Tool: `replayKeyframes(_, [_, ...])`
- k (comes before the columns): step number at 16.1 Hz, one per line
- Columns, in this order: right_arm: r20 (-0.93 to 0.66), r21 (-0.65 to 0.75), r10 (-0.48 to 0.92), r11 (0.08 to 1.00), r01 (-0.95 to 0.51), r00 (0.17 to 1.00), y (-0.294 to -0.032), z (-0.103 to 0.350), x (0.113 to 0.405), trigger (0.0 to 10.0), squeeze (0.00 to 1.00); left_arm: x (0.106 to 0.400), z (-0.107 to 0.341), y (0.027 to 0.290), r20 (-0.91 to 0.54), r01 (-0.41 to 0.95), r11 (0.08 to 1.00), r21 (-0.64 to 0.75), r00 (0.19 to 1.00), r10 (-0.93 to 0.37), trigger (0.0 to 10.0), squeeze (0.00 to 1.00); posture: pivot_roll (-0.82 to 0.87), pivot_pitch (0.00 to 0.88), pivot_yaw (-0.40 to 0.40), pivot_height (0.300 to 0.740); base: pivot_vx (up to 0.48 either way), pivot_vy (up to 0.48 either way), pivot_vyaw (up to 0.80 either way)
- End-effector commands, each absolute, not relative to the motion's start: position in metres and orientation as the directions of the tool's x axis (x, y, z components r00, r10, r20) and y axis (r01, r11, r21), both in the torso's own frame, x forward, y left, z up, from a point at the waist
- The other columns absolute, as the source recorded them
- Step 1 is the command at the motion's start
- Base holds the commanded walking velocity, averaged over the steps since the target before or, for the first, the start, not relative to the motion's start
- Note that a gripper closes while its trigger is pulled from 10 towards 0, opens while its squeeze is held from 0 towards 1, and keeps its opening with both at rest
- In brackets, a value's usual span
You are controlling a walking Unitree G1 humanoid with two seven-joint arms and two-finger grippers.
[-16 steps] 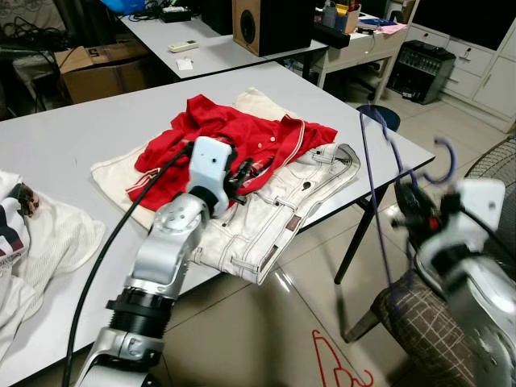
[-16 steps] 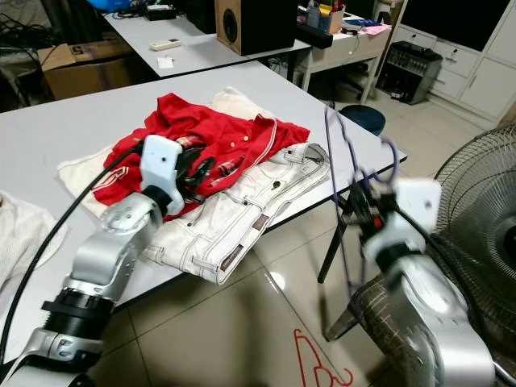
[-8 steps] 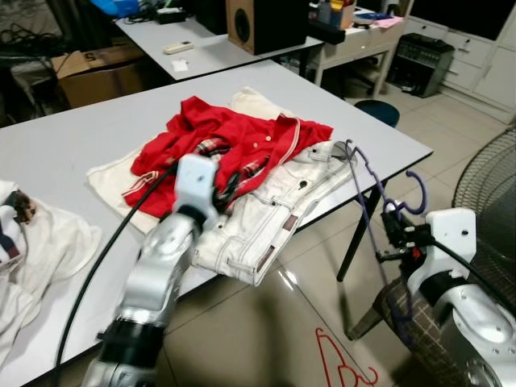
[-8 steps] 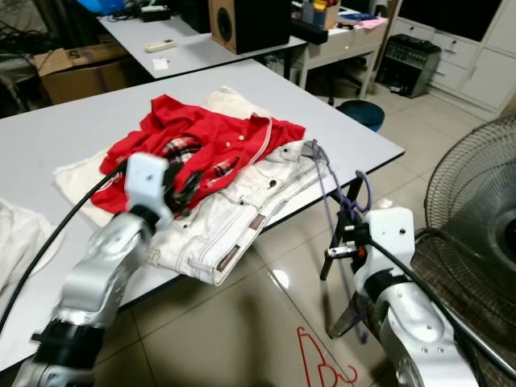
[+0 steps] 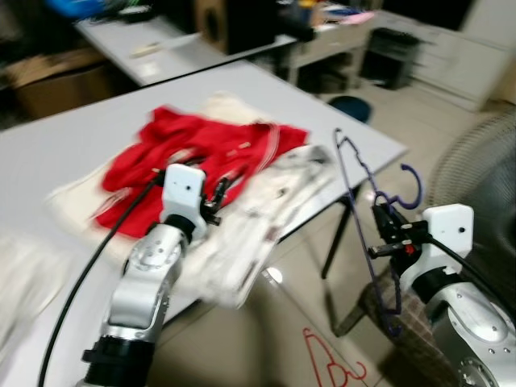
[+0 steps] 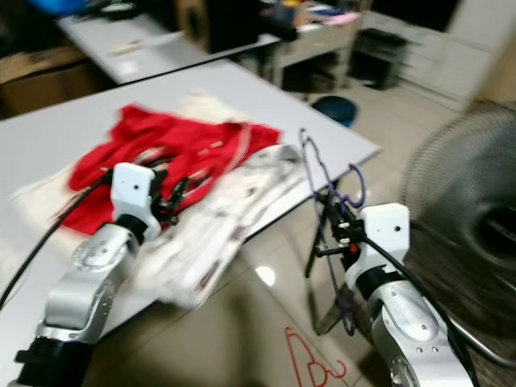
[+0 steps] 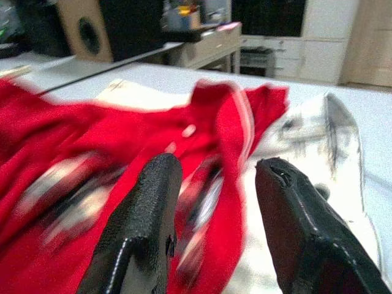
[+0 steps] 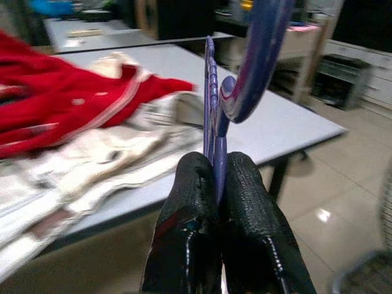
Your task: Hang hanger
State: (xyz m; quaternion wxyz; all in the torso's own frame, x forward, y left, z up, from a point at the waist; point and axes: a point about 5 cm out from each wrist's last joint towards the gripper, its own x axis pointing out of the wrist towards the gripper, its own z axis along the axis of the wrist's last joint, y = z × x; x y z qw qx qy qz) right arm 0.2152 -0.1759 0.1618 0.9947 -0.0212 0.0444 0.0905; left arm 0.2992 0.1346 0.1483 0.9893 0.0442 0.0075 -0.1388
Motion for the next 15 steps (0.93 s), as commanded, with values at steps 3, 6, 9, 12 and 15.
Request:
replayKeyframes(3, [-0.089,-0.054,0.176,0.982,-0.182,0.98,-0.181,0.163,0.216,10.0,0.0,0.301,0.153,0.134,-0.027,0.262,0.959,0.108,0.965,-0.26,10.0,0.47,-0.06,0.028,0.005,0.74,0.306,0.0,0.0])
replayKeyframes(6, [-0.094,-0.07,0.19,0.978,-0.197,0.977,-0.182,0.163,0.215,10.0,0.0,0.302,0.149,0.141,-0.066,0.234,0.96,0.152,0.972,-0.227,10.0,0.44,-0.06,0.029,0.01,0.74,0.097,0.0,0.0])
replayKeyframes(9, [-0.113,-0.087,0.238,0.965,-0.248,0.965,-0.18,0.162,0.215,10.0,0.0,0.3,0.147,0.145,-0.113,0.274,0.951,0.141,0.959,-0.259,10.0,1.0,-0.06,0.028,0.01,0.74,0.0,0.0,0.0])
replayKeyframes(12, [-0.146,-0.094,0.303,0.943,-0.318,0.942,-0.177,0.16,0.214,10.0,0.0,0.306,0.149,0.156,-0.161,0.257,0.953,0.163,0.959,-0.231,10.0,1.0,-0.05,0.025,0.015,0.74,0.0,0.0,0.0])
replayKeyframes(15, [-0.174,-0.086,0.35,0.926,-0.369,0.92,-0.175,0.159,0.212,10.0,0.0,0.31,0.145,0.154,-0.229,0.284,0.953,0.105,0.94,-0.255,10.0,0.83,-0.05,0.026,0.019,0.74,0.0,0.0,0.0])
